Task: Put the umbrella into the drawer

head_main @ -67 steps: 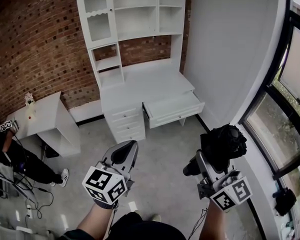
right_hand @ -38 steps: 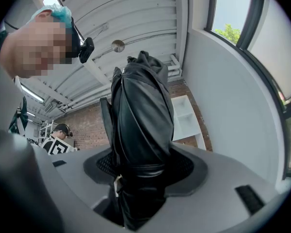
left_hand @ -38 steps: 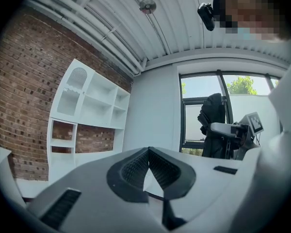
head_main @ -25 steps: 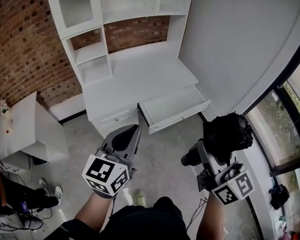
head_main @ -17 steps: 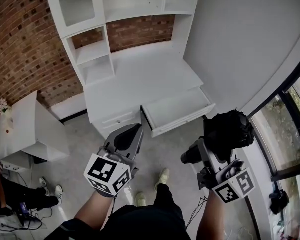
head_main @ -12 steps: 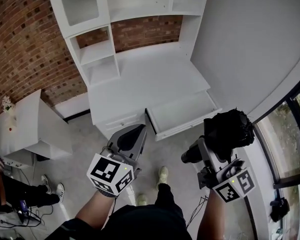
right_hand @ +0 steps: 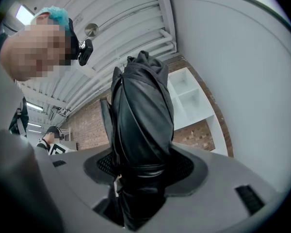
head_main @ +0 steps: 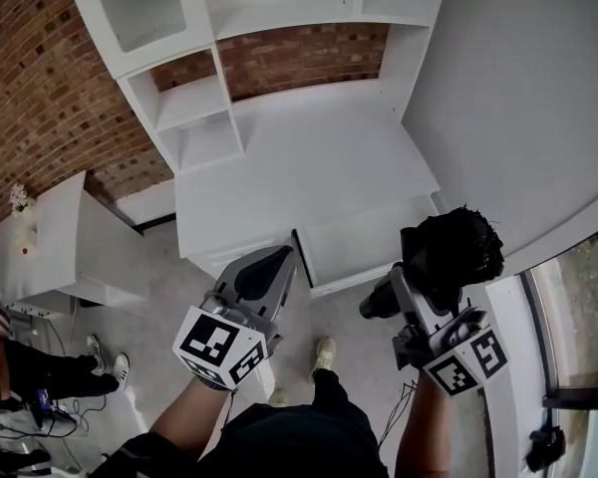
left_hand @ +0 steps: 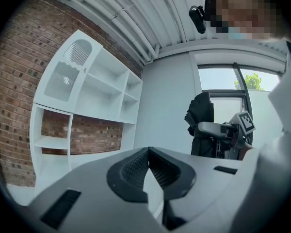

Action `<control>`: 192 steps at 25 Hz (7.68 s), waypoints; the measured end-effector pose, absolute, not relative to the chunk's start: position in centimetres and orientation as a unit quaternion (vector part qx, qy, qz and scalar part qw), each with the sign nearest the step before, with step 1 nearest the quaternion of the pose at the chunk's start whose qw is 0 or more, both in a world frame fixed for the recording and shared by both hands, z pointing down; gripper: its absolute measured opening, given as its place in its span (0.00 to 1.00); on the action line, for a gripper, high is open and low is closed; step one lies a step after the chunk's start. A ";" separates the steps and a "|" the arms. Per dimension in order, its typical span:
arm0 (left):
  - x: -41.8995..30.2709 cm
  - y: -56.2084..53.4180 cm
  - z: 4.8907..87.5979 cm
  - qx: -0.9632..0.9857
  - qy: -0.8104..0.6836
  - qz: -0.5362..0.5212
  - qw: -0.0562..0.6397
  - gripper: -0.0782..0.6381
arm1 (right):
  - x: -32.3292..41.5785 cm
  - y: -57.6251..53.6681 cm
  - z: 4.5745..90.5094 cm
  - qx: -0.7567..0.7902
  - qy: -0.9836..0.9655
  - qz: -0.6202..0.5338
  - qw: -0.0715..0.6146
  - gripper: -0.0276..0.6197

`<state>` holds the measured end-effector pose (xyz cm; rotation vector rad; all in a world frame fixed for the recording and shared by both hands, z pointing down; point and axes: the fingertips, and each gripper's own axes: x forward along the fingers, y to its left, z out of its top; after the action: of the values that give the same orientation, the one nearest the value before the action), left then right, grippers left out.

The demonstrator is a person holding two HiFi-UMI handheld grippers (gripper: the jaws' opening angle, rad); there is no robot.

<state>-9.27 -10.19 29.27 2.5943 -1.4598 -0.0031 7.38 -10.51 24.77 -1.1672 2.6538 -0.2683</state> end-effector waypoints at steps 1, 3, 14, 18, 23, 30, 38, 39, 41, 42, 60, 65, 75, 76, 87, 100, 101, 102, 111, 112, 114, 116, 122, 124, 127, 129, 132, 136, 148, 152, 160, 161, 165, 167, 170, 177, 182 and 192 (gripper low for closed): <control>-8.8 -11.2 29.4 0.867 -0.491 0.001 0.081 0.12 | 7.7 -11.7 25.1 -0.394 0.907 -0.096 0.114 0.42; -8.0 -13.1 29.8 0.864 -0.498 0.003 0.081 0.12 | 8.2 -13.9 26.0 -0.385 0.910 -0.104 0.113 0.42; -6.1 -20.6 32.8 0.842 -0.533 0.019 0.075 0.12 | 10.0 -24.2 33.1 -0.368 0.901 -0.192 0.124 0.42; -6.3 -22.8 34.8 0.844 -0.531 0.015 0.076 0.12 | 9.0 -26.5 37.0 -0.377 0.893 -0.222 0.108 0.42; -7.0 -25.2 38.7 0.849 -0.522 0.011 0.084 0.12 | 7.3 -28.1 41.3 -0.394 0.884 -0.236 0.087 0.42; -7.0 -28.8 44.2 0.858 -0.503 0.022 0.101 0.12 | 6.8 -31.5 50.4 -0.451 0.828 -0.326 0.070 0.42; -6.3 -31.4 51.4 0.865 -0.475 0.053 0.151 0.12 | 7.2 -33.3 60.8 -0.509 0.755 -0.409 0.056 0.42; -6.1 -31.7 52.3 0.866 -0.471 0.057 0.157 0.12 | 7.3 -33.6 62.0 -0.515 0.746 -0.419 0.056 0.42; -5.9 -32.3 53.9 0.867 -0.466 0.062 0.166 0.12 | 7.4 -34.3 64.4 -0.528 0.723 -0.441 0.057 0.42; -5.8 -32.6 54.6 0.868 -0.463 0.064 0.168 0.12 | 7.5 -34.6 65.7 -0.534 0.711 -0.454 0.057 0.42; -2.5 -35.2 61.6 0.884 -0.409 0.102 0.202 0.12 | 11.4 -35.4 78.7 -0.627 0.543 -0.557 -0.026 0.42; -0.8 -35.3 63.5 0.894 -0.380 0.120 0.202 0.12 | 11.6 -35.2 81.9 -0.645 0.501 -0.575 -0.048 0.42; -0.4 -35.4 65.7 0.893 -0.366 0.131 0.227 0.12 | 11.8 -33.8 87.5 -0.662 0.415 -0.619 -0.085 0.42; -0.6 -35.4 65.9 0.892 -0.367 0.133 0.228 0.12 | 11.8 -33.7 87.9 -0.663 0.409 -0.620 -0.088 0.42; -1.7 -35.7 66.4 0.887 -0.372 0.141 0.233 0.12 | 12.0 -33.7 89.7 -0.669 0.386 -0.621 -0.134 0.43; -0.9 -34.6 64.4 0.885 -0.378 0.144 0.233 0.12 | 12.5 -33.4 84.5 -0.665 0.416 -0.608 -0.121 0.44; -1.0 -34.4 64.1 0.883 -0.379 0.146 0.233 0.12 | 12.6 -33.4 84.0 -0.664 0.421 -0.606 -0.120 0.43; -1.0 -34.3 63.8 0.883 -0.381 0.148 0.233 0.12 | 12.7 -33.4 83.4 -0.663 0.429 -0.602 -0.118 0.40; -1.8 -33.7 60.1 0.874 -0.410 0.141 0.218 0.12 | 11.2 -35.4 74.4 -0.624 0.578 -0.511 -0.124 0.08; -1.8 -33.7 59.6 0.873 -0.414 0.138 0.218 0.12 | 11.1 -35.7 73.1 -0.617 0.593 -0.503 -0.117 0.07; -2.0 -33.6 58.5 0.870 -0.421 0.133 0.218 0.12 | 10.8 -36.4 70.6 -0.605 0.620 -0.490 -0.099 0.07; -2.3 -33.3 57.4 0.867 -0.429 0.127 0.218 0.12 | 10.5 -36.8 68.3 -0.596 0.641 -0.475 -0.089 0.06; -3.7 -32.8 53.6 0.857 -0.455 0.107 0.218 0.12 | 9.3 -37.8 61.2 -0.569 0.713 -0.402 -0.080 0.06; -4.1 -32.8 52.2 0.853 -0.465 0.099 0.215 0.12 | 8.8 -38.2 58.7 -0.558 0.736 -0.375 -0.077 0.06; -4.4 -32.8 50.8 0.847 -0.476 0.087 0.218 0.12 | 8.5 -38.5 55.7 -0.539 0.765 -0.345 -0.073 0.06; -4.7 -32.9 50.0 0.844 -0.484 0.084 0.214 0.12 | 8.3 -38.7 54.2 -0.528 0.780 -0.328 -0.074 0.06; -5.3 -32.7 48.6 0.840 -0.495 0.076 0.209 0.12 | 7.5 -38.7 52.2 -0.512 0.799 -0.304 -0.077 0.06; -6.1 -32.5 46.4 0.836 -0.509 0.070 0.195 0.12 | 6.4 -38.1 48.8 -0.492 0.829 -0.258 -0.072 0.06; -9.4 -32.1 37.8 0.824 -0.547 0.035 0.142 0.12 | 4.9 -37.2 38.1 -0.467 0.873 -0.141 -0.028 0.05; -10.2 -31.6 35.8 0.821 -0.555 0.025 0.129 0.12 | 4.7 -36.6 35.7 -0.466 0.878 -0.112 -0.022 0.05; -11.9 -30.9 30.7 0.813 -0.575 0.002 0.092 0.12 | 4.4 -35.7 30.4 -0.462 0.885 -0.057 -0.005 0.05; -12.1 -30.8 30.1 0.812 -0.578 -0.001 0.085 0.12 | 4.3 -35.6 29.8 -0.461 0.886 -0.050 -0.003 0.05; -12.4 -30.5 28.2 0.809 -0.584 -0.008 0.072 0.12 | 4.1 -35.3 28.1 -0.456 0.889 -0.036 0.005 0.05; -12.4 -30.4 27.3 0.809 -0.584 -0.012 0.065 0.12 | 4.2 -35.2 27.3 -0.456 0.889 -0.033 0.008 0.05; -12.4 -30.1 26.3 0.809 -0.585 -0.018 0.056 0.12 | 4.4 -35.0 26.3 -0.458 0.888 -0.026 0.013 0.05; -12.6 -29.7 25.7 0.805 -0.591 -0.021 0.048 0.12 | 5.0 -34.7 25.4 -0.460 0.887 -0.014 0.014 0.05; -12.8 -29.3 25.4 0.804 -0.593 -0.019 0.043 0.12 | 4.7 -34.3 25.4 -0.455 0.890 -0.013 0.012 0.05; -13.2 -28.8 25.2 0.806 -0.590 -0.023 0.041 0.12 | 4.1 -33.8 25.1 -0.452 0.892 -0.007 0.014 0.05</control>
<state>-13.15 -28.80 25.20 2.4672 -1.8063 -0.0714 4.06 -33.81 25.09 -1.4093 2.7774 -0.0233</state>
